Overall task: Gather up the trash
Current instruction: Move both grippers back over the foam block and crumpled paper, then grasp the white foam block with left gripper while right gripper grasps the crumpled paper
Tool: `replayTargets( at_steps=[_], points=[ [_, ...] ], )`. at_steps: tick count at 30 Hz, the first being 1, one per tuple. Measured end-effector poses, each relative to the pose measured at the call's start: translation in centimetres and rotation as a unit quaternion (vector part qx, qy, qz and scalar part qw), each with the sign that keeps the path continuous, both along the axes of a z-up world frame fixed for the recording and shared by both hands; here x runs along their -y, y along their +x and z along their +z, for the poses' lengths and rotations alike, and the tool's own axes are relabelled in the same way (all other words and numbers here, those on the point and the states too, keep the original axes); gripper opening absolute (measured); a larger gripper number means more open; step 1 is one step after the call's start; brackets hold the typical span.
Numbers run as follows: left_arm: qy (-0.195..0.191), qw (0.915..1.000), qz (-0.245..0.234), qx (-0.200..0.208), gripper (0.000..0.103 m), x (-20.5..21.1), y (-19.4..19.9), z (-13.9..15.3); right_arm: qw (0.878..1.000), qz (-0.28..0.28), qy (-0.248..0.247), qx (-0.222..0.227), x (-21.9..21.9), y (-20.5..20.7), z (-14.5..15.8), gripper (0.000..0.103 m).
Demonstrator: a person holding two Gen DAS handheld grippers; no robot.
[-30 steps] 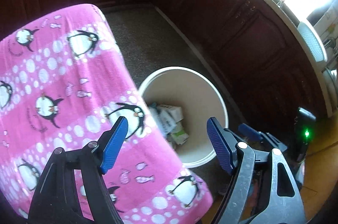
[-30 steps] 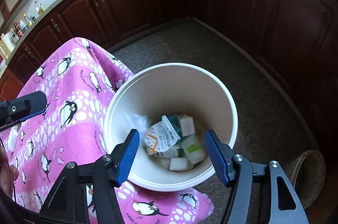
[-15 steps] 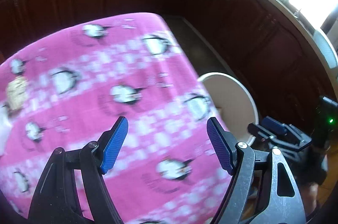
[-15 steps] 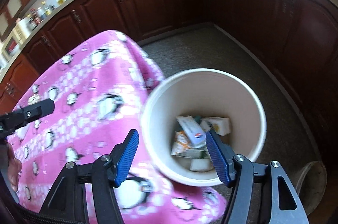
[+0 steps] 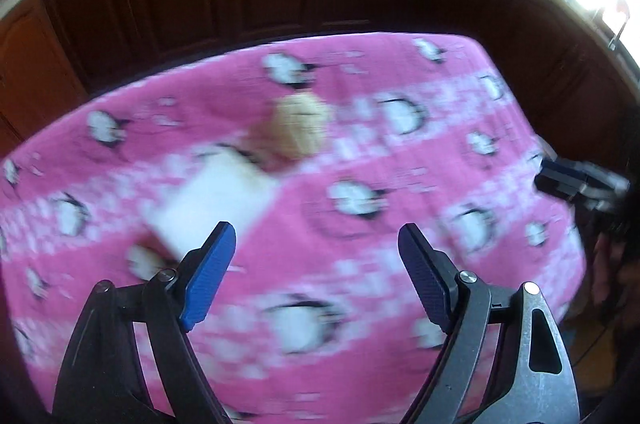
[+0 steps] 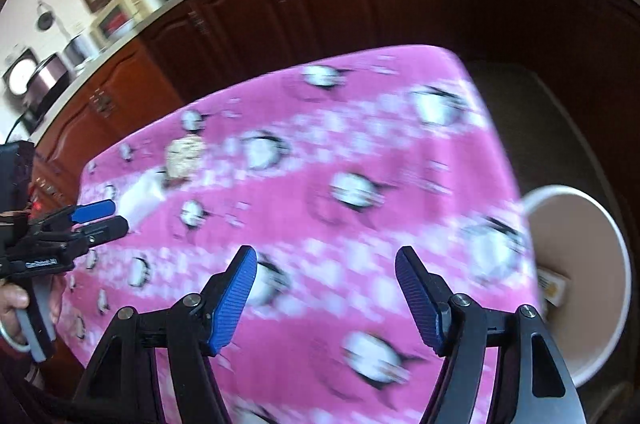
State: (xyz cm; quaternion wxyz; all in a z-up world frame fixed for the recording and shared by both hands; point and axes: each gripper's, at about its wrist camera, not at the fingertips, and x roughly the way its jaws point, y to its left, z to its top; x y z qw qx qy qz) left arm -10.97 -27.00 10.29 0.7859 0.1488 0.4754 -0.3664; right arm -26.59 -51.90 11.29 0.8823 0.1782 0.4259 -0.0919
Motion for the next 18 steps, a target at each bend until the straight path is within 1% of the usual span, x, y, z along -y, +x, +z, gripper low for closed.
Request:
replayTargets(
  at_steps=[3, 5, 7, 10, 13, 15, 18],
  points=[
    [0.024, 0.9995, -0.012, 0.016, 0.083, -1.5, 2.3, -0.8, 1.0, 0.026, 0.013, 0.003, -2.5, 4.0, 0.1, 0.075],
    [0.041, 0.9986, -0.017, 0.028, 0.083, -1.9, 3.8, -1.5, 0.999, 0.04, 0.023, 0.005, -3.9, 6.5, -0.1, 0.075],
    [0.051, 0.9978, -0.029, 0.031, 0.083, -1.8, 4.8, -2.3, 0.998, 0.056, 0.034, 0.005, -5.5, 9.6, -0.3, 0.075],
    [0.066, 0.9956, -0.05, 0.045, 0.083, -1.5, 5.7, -3.5, 0.997, 0.064, 0.048, -0.002, -6.8, 13.8, -0.9, 0.075],
    [0.072, 0.9941, -0.07, 0.04, 0.083, -1.0, 6.2, -4.5, 0.995, 0.068, 0.076, -0.008, -7.7, 17.6, -1.8, 0.075],
    [0.088, 0.9922, -0.08, 0.04, 0.083, -0.4, 6.4, -5.3, 0.993, 0.069, 0.095, -0.019, -8.1, 19.8, -2.7, 0.075],
    [0.098, 0.9909, -0.081, 0.044, 0.083, -0.1, 6.6, -6.3, 0.991, 0.074, 0.103, -0.035, -8.9, 22.4, -4.1, 0.075]
  ],
)
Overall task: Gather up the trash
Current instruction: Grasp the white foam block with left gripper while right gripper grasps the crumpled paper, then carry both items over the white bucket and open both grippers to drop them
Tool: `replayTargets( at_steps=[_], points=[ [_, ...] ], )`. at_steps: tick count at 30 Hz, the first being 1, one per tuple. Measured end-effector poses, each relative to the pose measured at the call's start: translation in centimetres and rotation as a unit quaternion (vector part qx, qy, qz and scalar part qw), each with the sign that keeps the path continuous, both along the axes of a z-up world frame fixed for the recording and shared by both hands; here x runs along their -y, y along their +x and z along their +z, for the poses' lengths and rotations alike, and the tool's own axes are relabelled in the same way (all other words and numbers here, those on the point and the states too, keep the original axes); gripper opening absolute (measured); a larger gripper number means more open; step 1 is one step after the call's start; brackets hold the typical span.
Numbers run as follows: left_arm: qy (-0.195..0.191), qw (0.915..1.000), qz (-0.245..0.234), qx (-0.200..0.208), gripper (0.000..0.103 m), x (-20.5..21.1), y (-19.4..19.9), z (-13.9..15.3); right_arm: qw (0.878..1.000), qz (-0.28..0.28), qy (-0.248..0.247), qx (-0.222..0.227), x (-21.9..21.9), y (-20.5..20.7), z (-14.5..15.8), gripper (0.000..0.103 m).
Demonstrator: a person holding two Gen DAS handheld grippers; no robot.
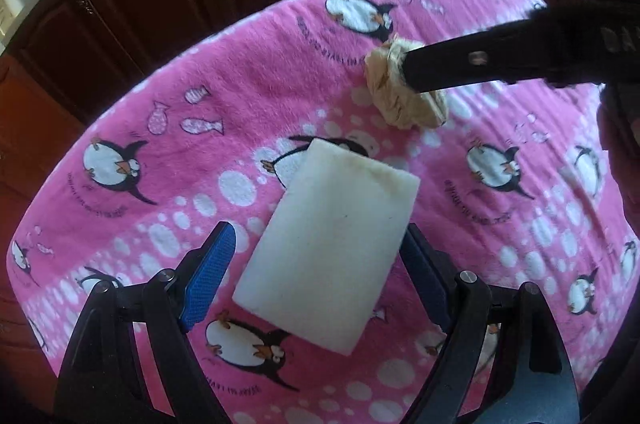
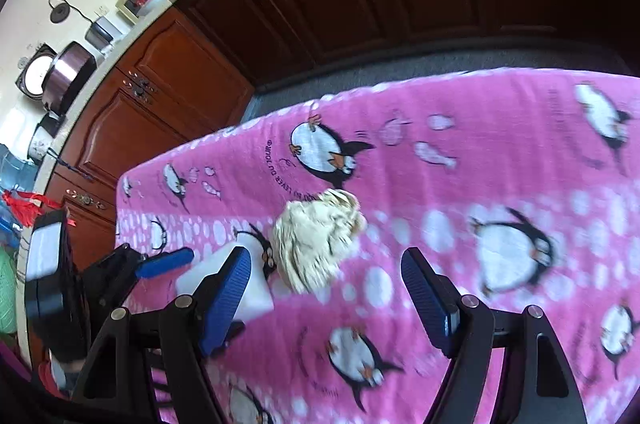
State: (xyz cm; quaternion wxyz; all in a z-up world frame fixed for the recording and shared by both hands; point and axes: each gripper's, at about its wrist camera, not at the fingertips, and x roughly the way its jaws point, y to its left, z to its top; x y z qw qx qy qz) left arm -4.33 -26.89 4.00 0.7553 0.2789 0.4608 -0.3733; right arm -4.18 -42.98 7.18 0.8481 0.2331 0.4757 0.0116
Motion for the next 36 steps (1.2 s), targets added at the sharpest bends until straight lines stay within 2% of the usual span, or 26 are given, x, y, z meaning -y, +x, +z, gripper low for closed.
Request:
replayTargets(
  at_steps=[2, 3, 4, 5, 6, 9, 14, 18, 28, 36],
  points=[
    [-0.012, 0.9999, 0.009, -0.007, 0.082, -0.3, 0.1, -0.3, 1.0, 0.003, -0.003, -0.007, -0.6, 1.1, -0.8, 0.075],
    [-0.019, 0.9997, 0.016, -0.008, 0.077, -0.5, 0.2, -0.4, 1.0, 0.006, -0.001, -0.009, -0.8, 1.5, -1.3, 0.07],
    [-0.03, 0.9993, 0.019, -0.015, 0.072, -0.7, 0.2, -0.4, 1.0, 0.011, 0.003, -0.008, -1.0, 1.6, -1.7, 0.063],
    [-0.033, 0.999, 0.024, -0.015, 0.072, -0.9, 0.1, -0.4, 1.0, 0.014, 0.003, -0.006, -1.1, 1.7, -2.0, 0.042],
    [-0.033, 0.9989, 0.033, -0.005, 0.07, -1.0, -0.1, -0.2, 1.0, 0.016, 0.008, -0.003, -1.2, 1.6, -2.3, 0.033],
    [-0.043, 0.9982, 0.041, 0.009, 0.069, -1.5, -1.1, 0.8, 0.999, 0.013, 0.026, 0.02, -1.0, 0.2, -1.9, 0.03],
    [-0.063, 0.9966, 0.051, 0.012, 0.069, -1.3, -3.3, 2.9, 0.998, 0.022, -0.011, 0.051, -0.6, -3.8, 0.8, 0.03],
    [-0.066, 0.9961, 0.056, 0.017, 0.069, -0.7, -5.4, 4.2, 0.998, 0.016, -0.037, 0.055, 0.7, -7.4, 2.3, 0.03],
    [-0.075, 0.9963, 0.04, 0.013, 0.069, 4.9, -12.5, 6.2, 0.993, -0.026, -0.107, 0.05, 4.9, -17.9, 4.2, 0.03],
    [-0.093, 0.9955, -0.011, 0.013, 0.069, 10.5, -18.3, 7.8, 0.987, -0.088, -0.124, 0.049, 9.5, -26.4, 5.7, 0.031]
  ],
)
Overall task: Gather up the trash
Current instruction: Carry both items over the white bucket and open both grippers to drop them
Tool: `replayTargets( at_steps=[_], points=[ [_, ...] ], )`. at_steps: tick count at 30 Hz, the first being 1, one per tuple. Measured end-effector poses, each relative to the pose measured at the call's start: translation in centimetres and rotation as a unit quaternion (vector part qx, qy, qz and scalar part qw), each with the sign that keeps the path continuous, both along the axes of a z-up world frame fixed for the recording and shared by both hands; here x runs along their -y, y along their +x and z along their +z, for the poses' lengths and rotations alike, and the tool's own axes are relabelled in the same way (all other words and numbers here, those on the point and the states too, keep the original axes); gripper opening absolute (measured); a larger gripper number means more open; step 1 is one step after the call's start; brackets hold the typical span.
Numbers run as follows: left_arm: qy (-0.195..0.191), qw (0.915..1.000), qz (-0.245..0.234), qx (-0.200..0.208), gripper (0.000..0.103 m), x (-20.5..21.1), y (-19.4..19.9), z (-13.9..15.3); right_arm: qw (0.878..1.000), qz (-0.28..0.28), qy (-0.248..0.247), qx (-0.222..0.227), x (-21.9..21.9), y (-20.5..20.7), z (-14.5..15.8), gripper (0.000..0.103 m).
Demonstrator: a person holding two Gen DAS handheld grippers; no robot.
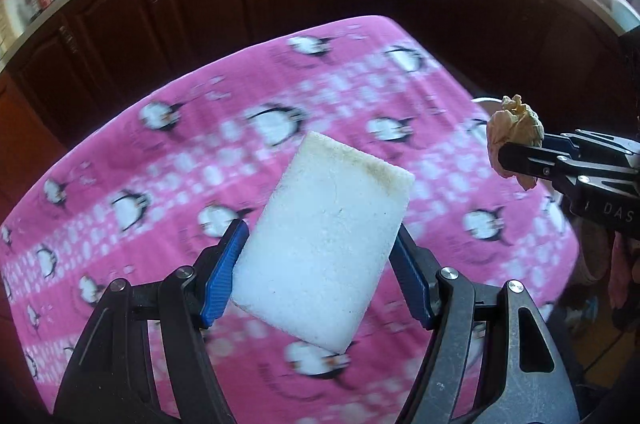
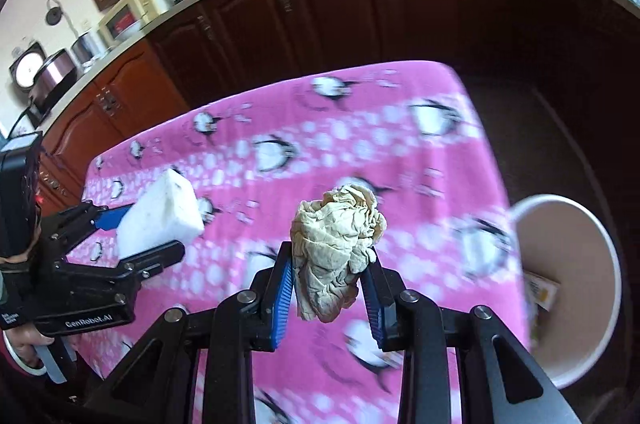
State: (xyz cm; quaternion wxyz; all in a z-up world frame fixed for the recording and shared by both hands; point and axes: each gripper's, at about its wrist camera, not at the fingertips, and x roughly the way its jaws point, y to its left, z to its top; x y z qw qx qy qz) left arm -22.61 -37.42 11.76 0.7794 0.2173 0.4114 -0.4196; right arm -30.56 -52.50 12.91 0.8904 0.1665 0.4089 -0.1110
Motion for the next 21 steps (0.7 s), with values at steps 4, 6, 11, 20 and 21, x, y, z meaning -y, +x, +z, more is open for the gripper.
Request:
replayTargets(
  at_steps=[4, 6, 11, 20, 21],
  points=[
    [-0.005, 0.9997, -0.025, -0.001, 0.069, 2.8, -2.2, 0.5, 0.999, -0.03, -0.015, -0.005, 2.3, -3.8, 0.4, 0.031],
    [-0.008, 0.9993, -0.036, -0.003, 0.069, 4.2, -3.3, 0.6, 0.999, -0.045, -0.017, -0.006, 3.4, -5.5, 0.5, 0.031],
    [-0.013, 0.9977, -0.066, -0.002, 0.069, 8.0, -5.8, 1.0, 0.996, -0.088, -0.022, -0.01, 6.7, -9.4, 0.5, 0.031],
    [-0.014, 0.9951, -0.097, -0.015, 0.07, 13.8, -8.6, 1.3, 0.989, -0.143, -0.011, -0.024, 11.5, -14.0, -0.3, 0.031],
    [-0.015, 0.9949, -0.098, -0.018, 0.07, 14.4, -8.8, 1.4, 0.989, -0.146, -0.012, -0.025, 11.8, -14.3, -0.4, 0.031]
  ],
)
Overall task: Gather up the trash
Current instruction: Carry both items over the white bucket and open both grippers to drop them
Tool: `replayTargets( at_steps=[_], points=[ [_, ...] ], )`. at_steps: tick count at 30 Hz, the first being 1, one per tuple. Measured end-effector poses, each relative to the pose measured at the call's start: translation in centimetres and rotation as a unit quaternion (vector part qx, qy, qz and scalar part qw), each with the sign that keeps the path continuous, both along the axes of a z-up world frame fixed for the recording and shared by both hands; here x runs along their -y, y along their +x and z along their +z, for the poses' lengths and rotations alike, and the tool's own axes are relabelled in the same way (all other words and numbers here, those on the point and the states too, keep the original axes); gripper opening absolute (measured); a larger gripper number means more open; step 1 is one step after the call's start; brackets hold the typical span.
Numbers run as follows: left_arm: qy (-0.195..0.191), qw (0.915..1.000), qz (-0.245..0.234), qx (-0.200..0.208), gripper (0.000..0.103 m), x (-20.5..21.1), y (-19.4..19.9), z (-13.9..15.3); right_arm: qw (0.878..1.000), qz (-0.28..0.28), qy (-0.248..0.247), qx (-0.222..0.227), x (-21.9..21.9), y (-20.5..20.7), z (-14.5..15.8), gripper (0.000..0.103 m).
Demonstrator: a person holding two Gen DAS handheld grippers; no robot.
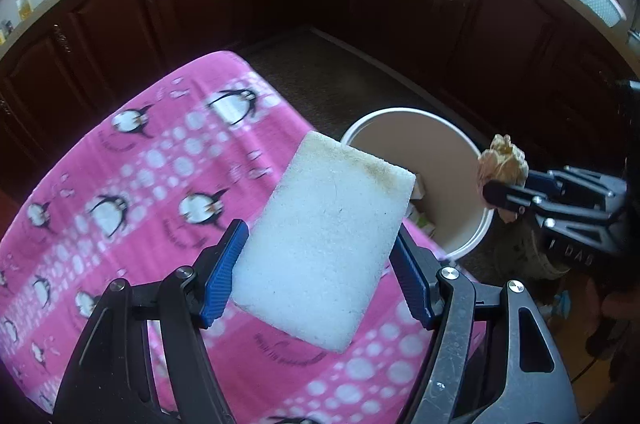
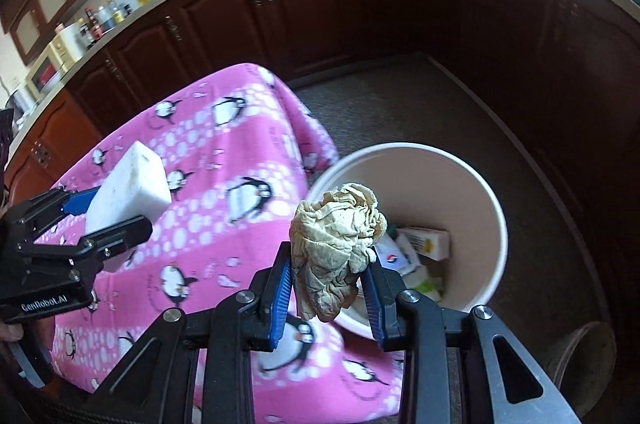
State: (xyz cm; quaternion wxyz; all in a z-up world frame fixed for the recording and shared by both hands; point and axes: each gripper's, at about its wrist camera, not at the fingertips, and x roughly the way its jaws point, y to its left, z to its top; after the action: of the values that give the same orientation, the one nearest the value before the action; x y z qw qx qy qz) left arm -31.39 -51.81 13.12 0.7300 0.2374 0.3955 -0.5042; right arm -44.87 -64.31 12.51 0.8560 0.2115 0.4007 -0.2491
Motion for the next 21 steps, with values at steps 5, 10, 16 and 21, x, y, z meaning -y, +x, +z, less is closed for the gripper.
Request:
replayTargets(
  at_steps=[5, 10, 16, 21],
  points=[
    [-0.002, 1.0, -0.007, 0.003, 0.07, 2.1, -0.8, 0.1, 1.0, -0.02, 0.002, -0.004, 1.7, -1.7, -0.4, 0.031],
    [0.003, 0.9999, -0.012, 0.01, 0.07, 3.3, -1.5, -0.2, 0.999, -0.034, 0.008, -0.004, 2.7, -3.1, -0.7, 0.031],
    [0.007, 0.9999, -0.009, 0.012, 0.07, 3.9, -1.7, -0.4, 0.999, -0.041, 0.012, -0.002, 3.3, -3.6, -0.9, 0.031],
    [0.007, 0.9999, -0.006, 0.012, 0.07, 4.3, -1.6, -0.5, 0.999, -0.041, 0.012, -0.004, 3.5, -3.3, -1.1, 0.031]
  ],
)
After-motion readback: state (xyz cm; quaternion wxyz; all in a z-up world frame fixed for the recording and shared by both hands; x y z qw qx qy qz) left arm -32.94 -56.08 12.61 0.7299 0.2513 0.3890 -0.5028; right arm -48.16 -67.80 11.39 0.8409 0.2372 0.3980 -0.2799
